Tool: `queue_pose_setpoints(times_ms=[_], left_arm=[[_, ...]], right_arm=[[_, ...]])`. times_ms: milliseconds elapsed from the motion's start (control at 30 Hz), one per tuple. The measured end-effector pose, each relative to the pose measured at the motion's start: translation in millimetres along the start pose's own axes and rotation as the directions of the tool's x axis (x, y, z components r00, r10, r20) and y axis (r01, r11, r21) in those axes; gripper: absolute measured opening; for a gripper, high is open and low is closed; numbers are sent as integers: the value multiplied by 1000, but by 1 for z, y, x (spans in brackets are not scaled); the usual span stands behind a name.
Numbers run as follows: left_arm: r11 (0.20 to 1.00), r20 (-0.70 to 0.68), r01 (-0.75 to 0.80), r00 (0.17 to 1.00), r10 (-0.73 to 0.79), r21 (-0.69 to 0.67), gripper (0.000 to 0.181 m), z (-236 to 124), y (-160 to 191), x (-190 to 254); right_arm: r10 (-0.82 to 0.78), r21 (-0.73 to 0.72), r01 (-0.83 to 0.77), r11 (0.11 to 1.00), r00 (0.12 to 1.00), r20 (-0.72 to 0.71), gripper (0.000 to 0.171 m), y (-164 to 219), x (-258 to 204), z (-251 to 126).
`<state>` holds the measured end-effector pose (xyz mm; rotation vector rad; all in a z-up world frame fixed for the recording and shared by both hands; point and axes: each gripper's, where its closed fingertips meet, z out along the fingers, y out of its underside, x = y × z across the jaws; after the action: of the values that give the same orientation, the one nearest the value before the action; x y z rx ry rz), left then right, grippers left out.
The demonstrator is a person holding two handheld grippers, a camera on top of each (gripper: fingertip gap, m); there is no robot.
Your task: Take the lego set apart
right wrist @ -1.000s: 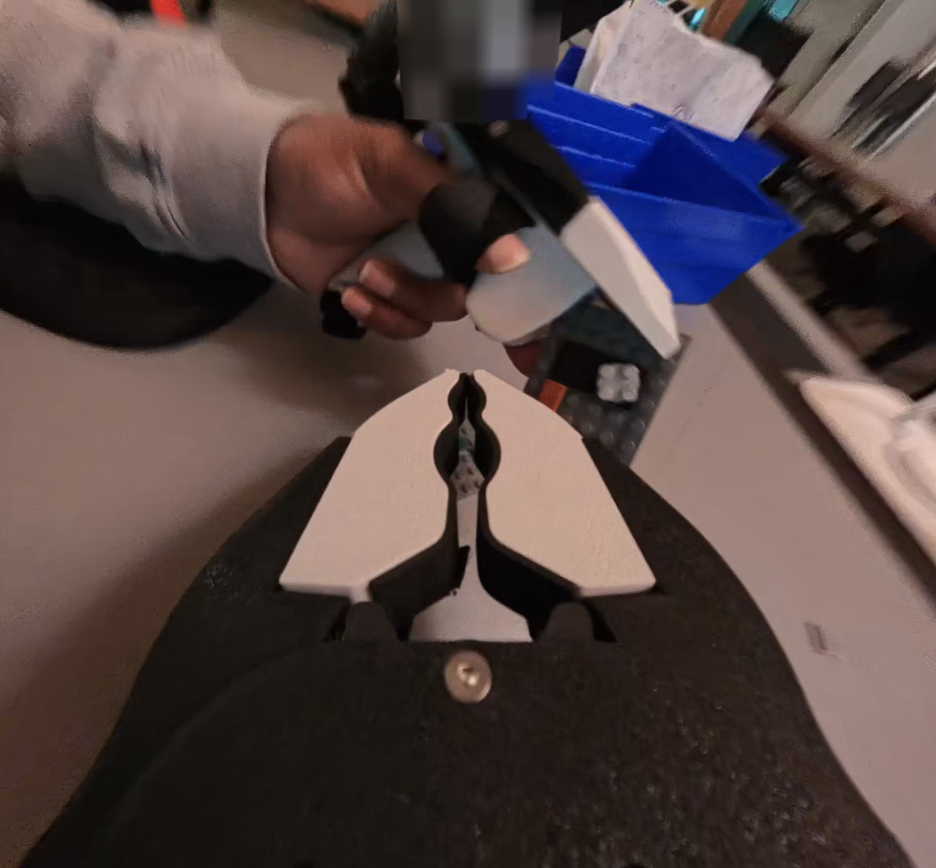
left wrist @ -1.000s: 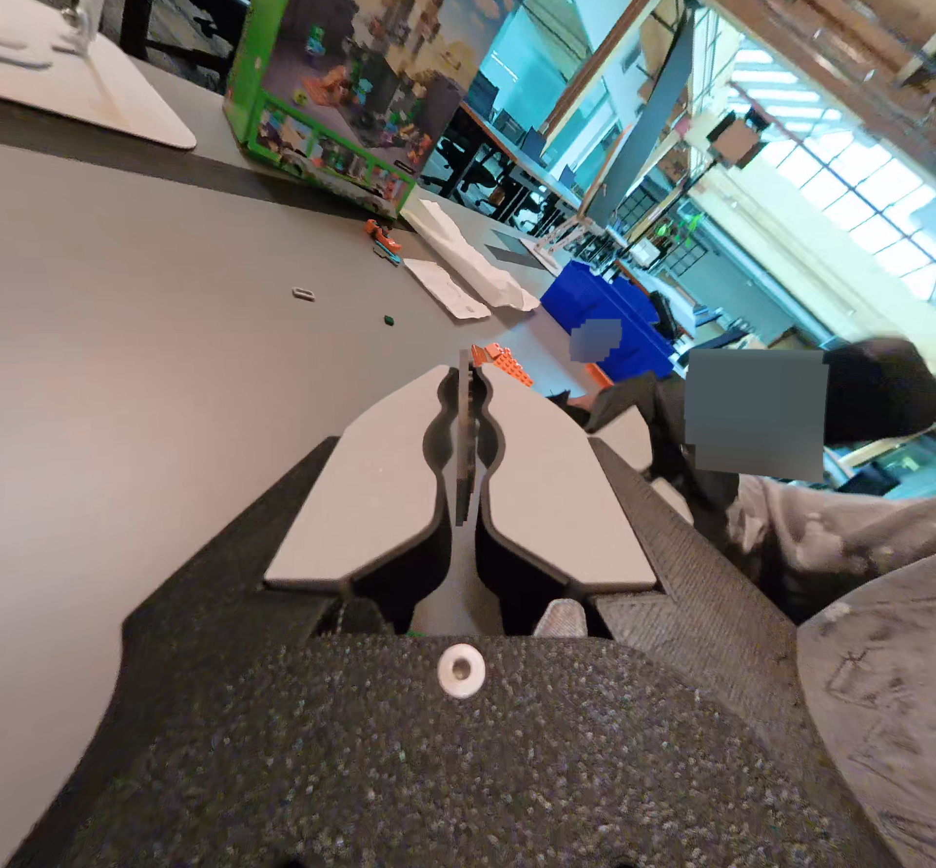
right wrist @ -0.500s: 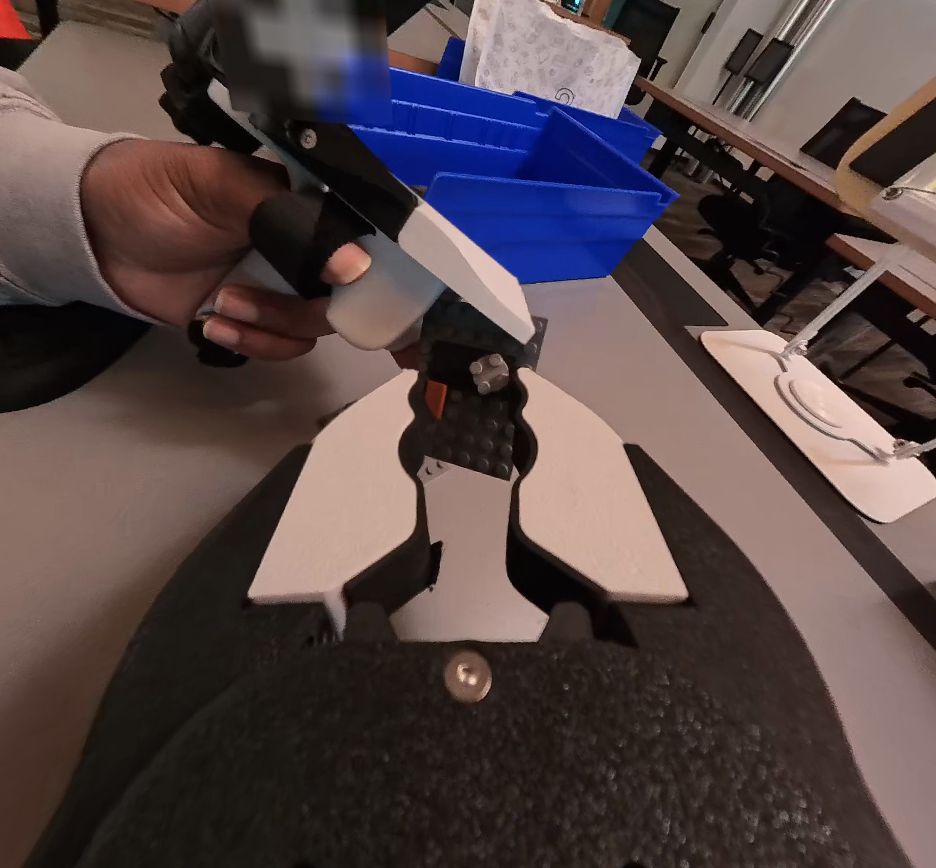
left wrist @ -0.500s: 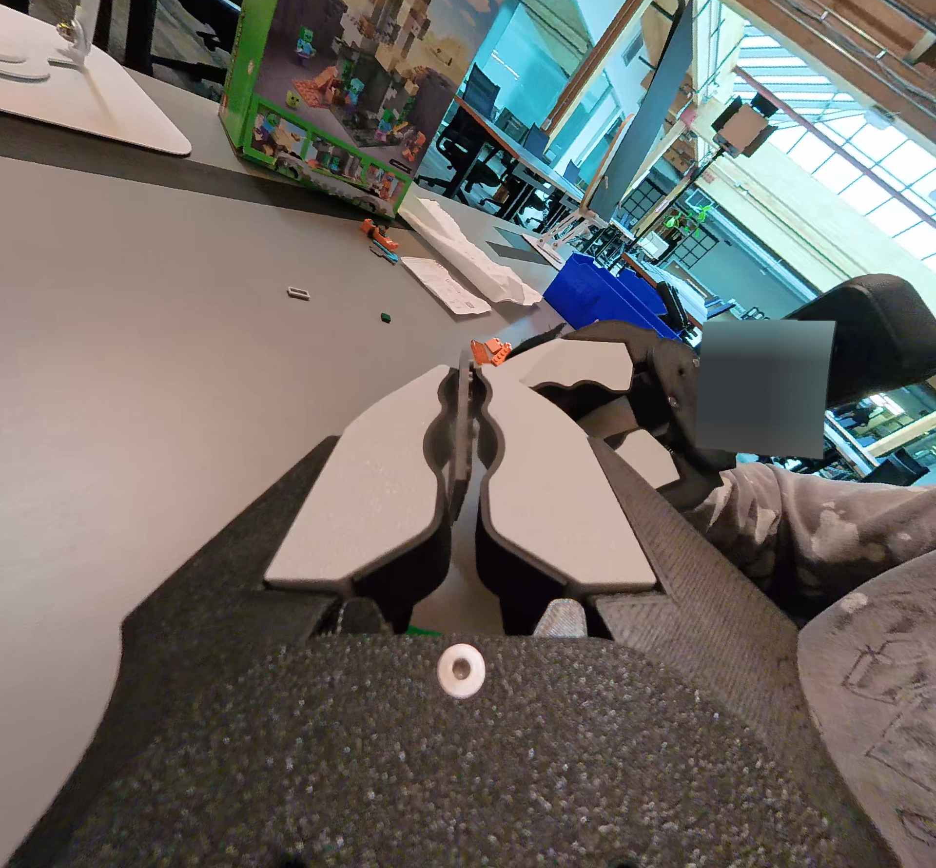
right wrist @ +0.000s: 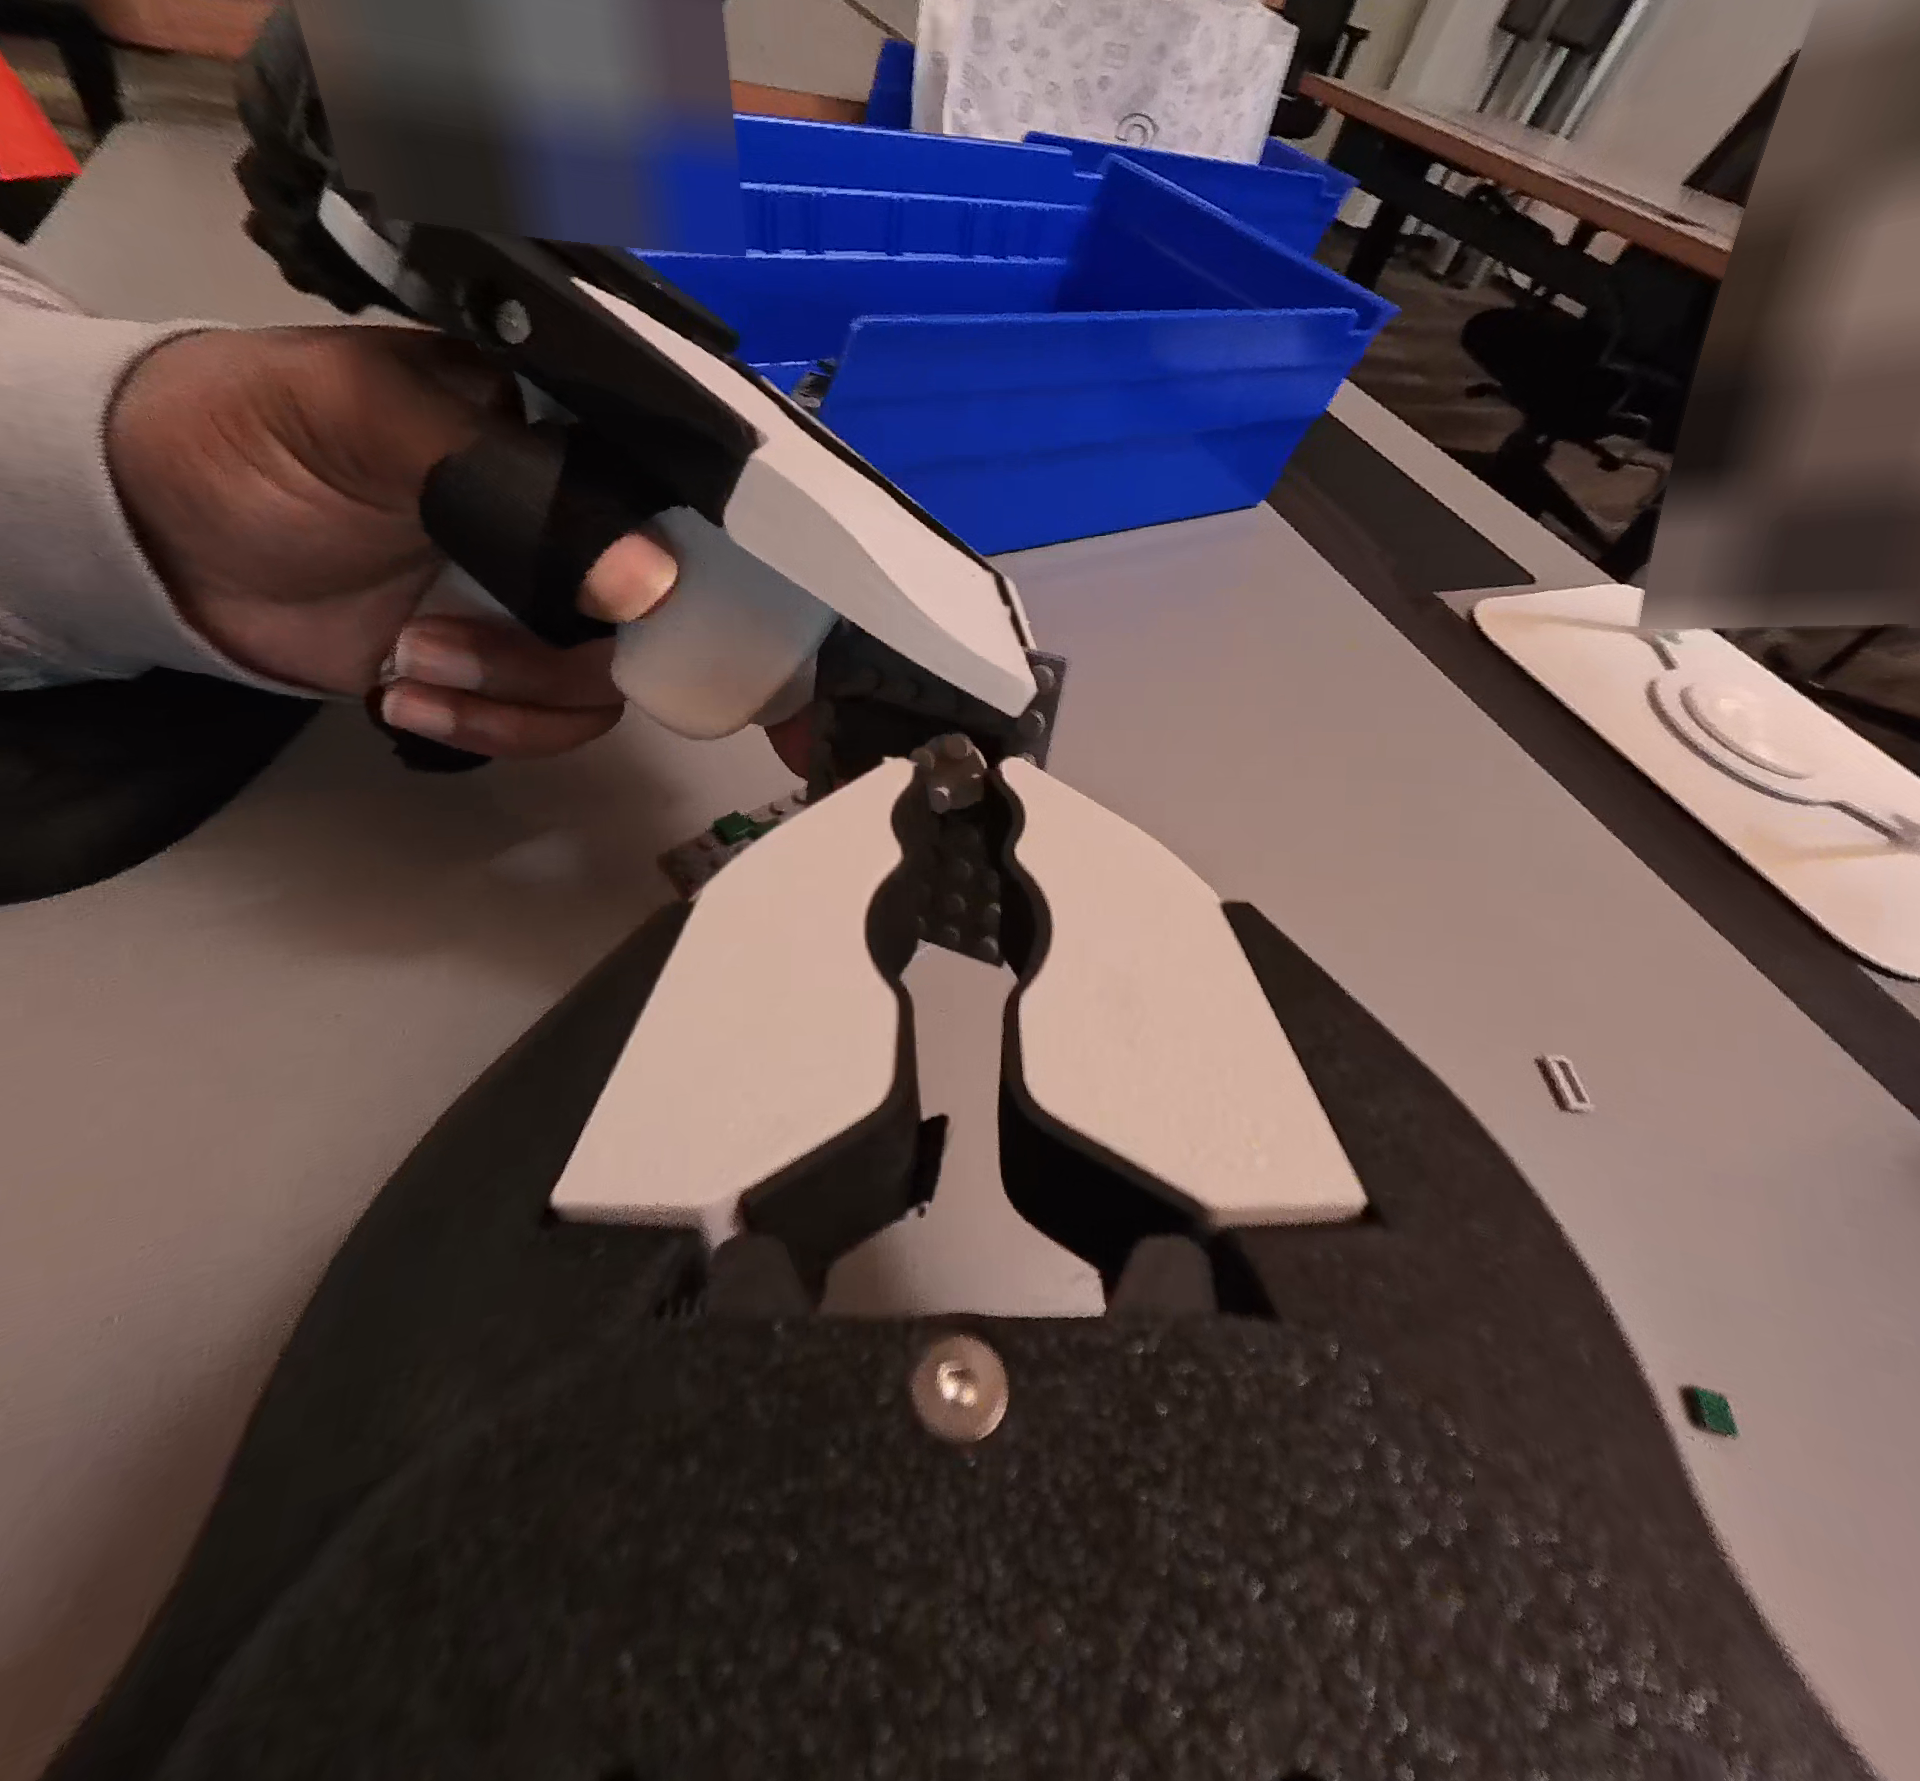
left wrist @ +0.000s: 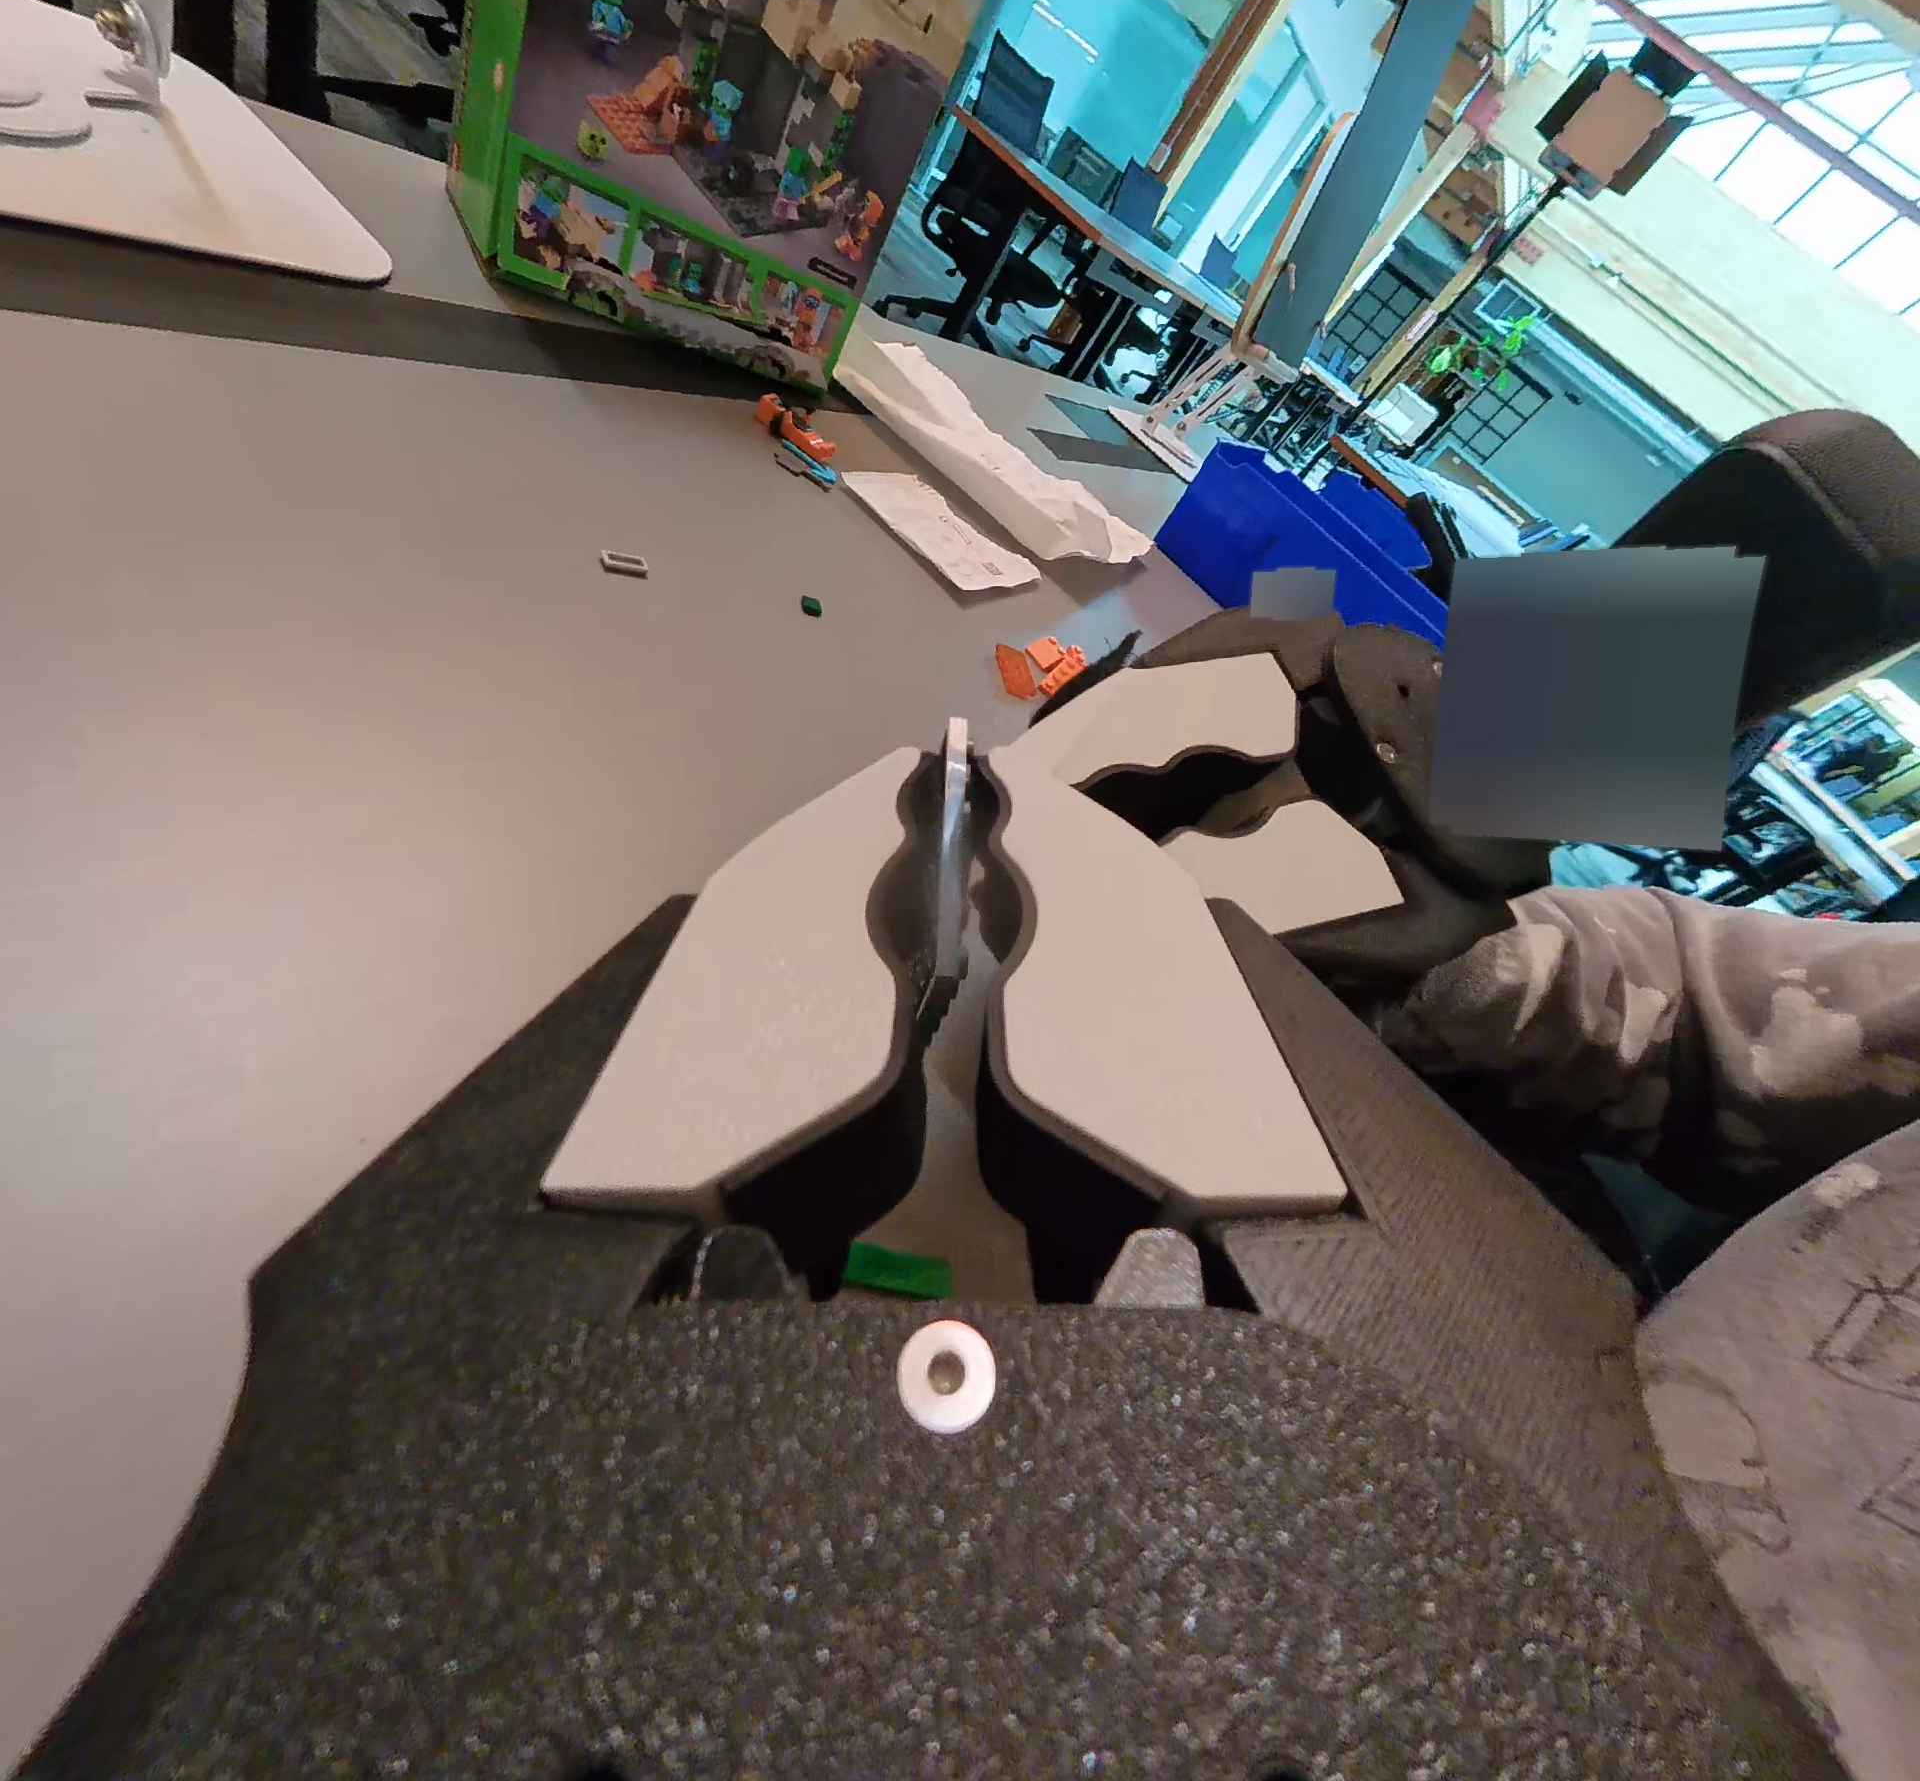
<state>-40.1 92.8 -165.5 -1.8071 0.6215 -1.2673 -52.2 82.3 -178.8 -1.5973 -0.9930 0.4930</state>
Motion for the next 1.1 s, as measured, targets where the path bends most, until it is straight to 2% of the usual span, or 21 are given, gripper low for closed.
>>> queue_pose_setpoints(times_ms=[167, 367, 733, 767, 833, 900, 1000, 1100], left_arm=[[999, 31, -36, 999, 36, -3, 6, 0, -1, -2], [999, 17, -45, 999, 45, -27, 6, 0, 6, 1], [996, 19, -69, 997, 70, -57, 6, 4, 9, 1], [996, 22, -69, 997, 71, -60, 6, 4, 10, 1], [995, 14, -69, 997, 71, -76, 5, 9, 13, 3], [993, 39, -91, 995, 94, -76, 5, 10, 11, -2], [999, 53, -34, 998, 33, 4, 5, -6, -9, -15], [1000, 23, -15, 1000, 15, 13, 5, -5, -8, -10]], right_arm=[[28, -6, -28, 1000, 1000, -3, 20, 0, -4, 2], [131, 25, -134, 991, 987, 94, 2, 2, -3, -1], [186, 27, -194, 981, 965, 182, 0, 5, -8, -3], [191, 26, -200, 979, 961, 198, 0, 5, -10, -3], [194, 32, -216, 976, 926, 324, 0, -2, -36, -3], [81, 48, -97, 994, 964, 254, 0, -3, -36, 0], [179, 91, -208, 974, 951, 254, 0, -7, -13, -15], [127, 94, -146, 985, 975, 181, 2, -7, -8, -11]])
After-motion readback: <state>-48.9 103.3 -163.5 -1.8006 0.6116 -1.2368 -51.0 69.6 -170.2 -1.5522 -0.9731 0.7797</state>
